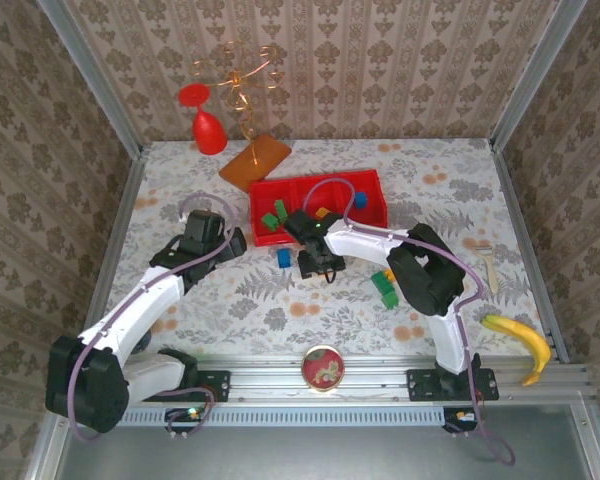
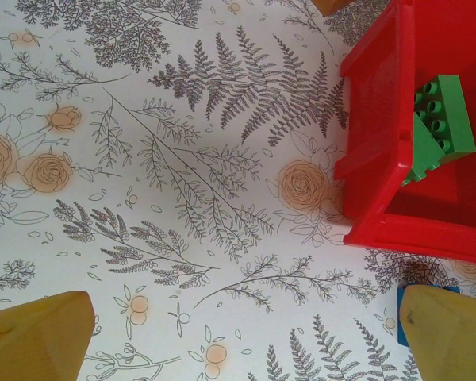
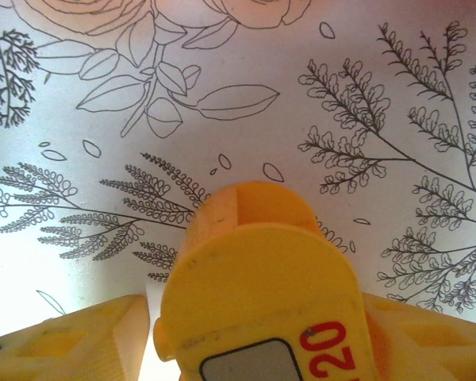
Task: Sort the legos into containers by color
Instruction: Pick up the lego from the center of the table.
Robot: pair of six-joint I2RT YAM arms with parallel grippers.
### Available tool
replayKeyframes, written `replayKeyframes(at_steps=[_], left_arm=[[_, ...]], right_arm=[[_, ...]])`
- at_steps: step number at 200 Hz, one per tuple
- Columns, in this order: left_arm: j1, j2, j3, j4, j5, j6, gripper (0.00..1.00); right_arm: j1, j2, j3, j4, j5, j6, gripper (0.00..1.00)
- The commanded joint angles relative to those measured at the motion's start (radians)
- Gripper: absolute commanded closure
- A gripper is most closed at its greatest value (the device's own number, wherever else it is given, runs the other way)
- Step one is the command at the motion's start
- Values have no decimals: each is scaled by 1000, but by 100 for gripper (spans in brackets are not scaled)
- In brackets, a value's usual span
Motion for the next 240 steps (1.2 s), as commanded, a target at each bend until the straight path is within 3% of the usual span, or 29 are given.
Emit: replayKeyframes(at_steps=[1,108,175,240], left_arm=[[10,-17,-14,16,12,-17,0],[18,-8,-16,19,24,-15,0],[21,-8,-19,20,29,-13,0],[25,-8,-23,24,37,-10,0]], right_arm=[[-3,22,18,-14,-25,-17,37],[-3,-41,7,-21,-15,0,64],[-13,-110,38,-60,46,7,66],[-89,-113,145,-42,60,-17,66]])
